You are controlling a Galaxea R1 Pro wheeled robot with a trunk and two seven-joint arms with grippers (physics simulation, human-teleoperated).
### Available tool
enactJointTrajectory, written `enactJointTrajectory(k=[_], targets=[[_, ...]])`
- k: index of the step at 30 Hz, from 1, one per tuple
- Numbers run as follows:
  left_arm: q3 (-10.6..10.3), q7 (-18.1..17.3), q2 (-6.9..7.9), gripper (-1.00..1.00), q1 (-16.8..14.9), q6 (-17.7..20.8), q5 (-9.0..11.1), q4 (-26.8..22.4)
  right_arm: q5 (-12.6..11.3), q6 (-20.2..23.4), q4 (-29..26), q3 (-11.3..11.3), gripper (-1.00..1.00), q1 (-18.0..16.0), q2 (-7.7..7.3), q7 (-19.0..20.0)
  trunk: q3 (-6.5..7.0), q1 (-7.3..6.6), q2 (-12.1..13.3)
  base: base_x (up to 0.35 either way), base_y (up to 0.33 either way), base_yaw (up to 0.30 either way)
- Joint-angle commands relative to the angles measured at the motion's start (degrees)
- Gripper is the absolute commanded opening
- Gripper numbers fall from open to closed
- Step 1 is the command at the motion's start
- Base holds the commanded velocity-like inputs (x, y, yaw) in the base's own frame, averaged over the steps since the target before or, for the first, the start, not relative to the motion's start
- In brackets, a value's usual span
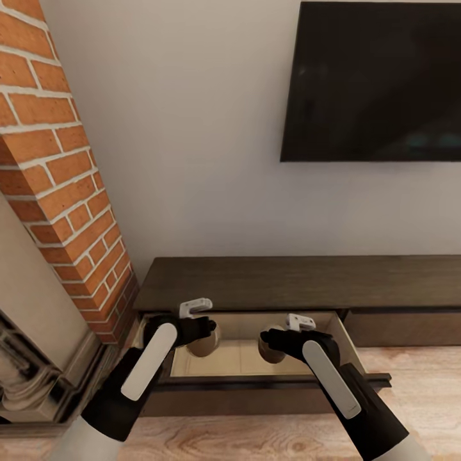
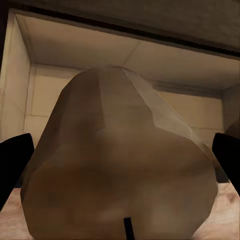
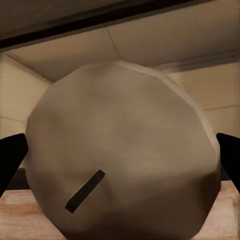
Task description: Place each of the two pumpkins and all three candles from the living room inside a cabinet in the living room (use any cabinet), then make sure every cabinet is closed, and position the cauldron so it is next to a table in the living room.
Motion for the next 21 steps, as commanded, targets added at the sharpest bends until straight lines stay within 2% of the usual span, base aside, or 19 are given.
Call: enactJointTrajectory(k=[1, 4, 6, 9, 12, 15, 21], targets=[[-0.01, -0.24, -1.08, -1.0, -0.23, -0.31, -1.96, 1.13, -0.47, -0.04, -0.13, 0.18, -1.0, -0.06, -0.05, -0.57, -0.23, 0.22, -0.44, 0.0, 0.0, 0.0], [0.1, -2.4, -2.56, -1.0, -0.44, -1.03, -6.8, 2.99, -0.35, -0.05, -0.5, 0.29, -1.0, -0.13, -0.05, -0.57, -0.77, 0.88, -1.65, 0.0, 0.0, 0.0], [0.26, -2.96, -2.83, -1.0, -0.48, -1.23, -8.21, 3.47, -0.33, -0.2, -0.61, 0.33, -1.0, -0.14, -0.05, -0.55, -1.13, 1.32, -2.45, 0.0, 0.0, 0.0], [0.34, -3.23, -2.99, -1.0, -0.51, -1.62, -8.88, 4.27, -0.32, -1.35, -0.61, 0.52, -1.0, -0.15, -0.05, -0.51, -1.67, 1.97, -3.65, 0.0, 0.0, 0.0], [0.31, -3.33, -3.01, -1.0, -0.51, -2.91, -9.19, 4.75, -0.26, -3.96, -0.17, 2.71, -1.0, -0.15, -0.05, 0.73, -2.21, 2.63, -4.86, 0.0, 0.0, 0.0], [0.25, -3.35, -3.07, -1.0, -0.52, -3.34, -9.28, 5.24, -0.01, -5.83, 0.16, 3.76, -1.0, -0.15, -0.05, 1.9, -2.75, 3.29, -6.06, 0.0, 0.0, 0.0], [0.17, -3.36, -3.02, -1.0, -0.52, -3.55, -10.24, 5.72, 3.68, -6.57, -0.15, 4.1, -1.0, -0.18, 0.01, 2.36, -3.83, 4.61, -8.47, 0.0, 0.0, 0.0]])
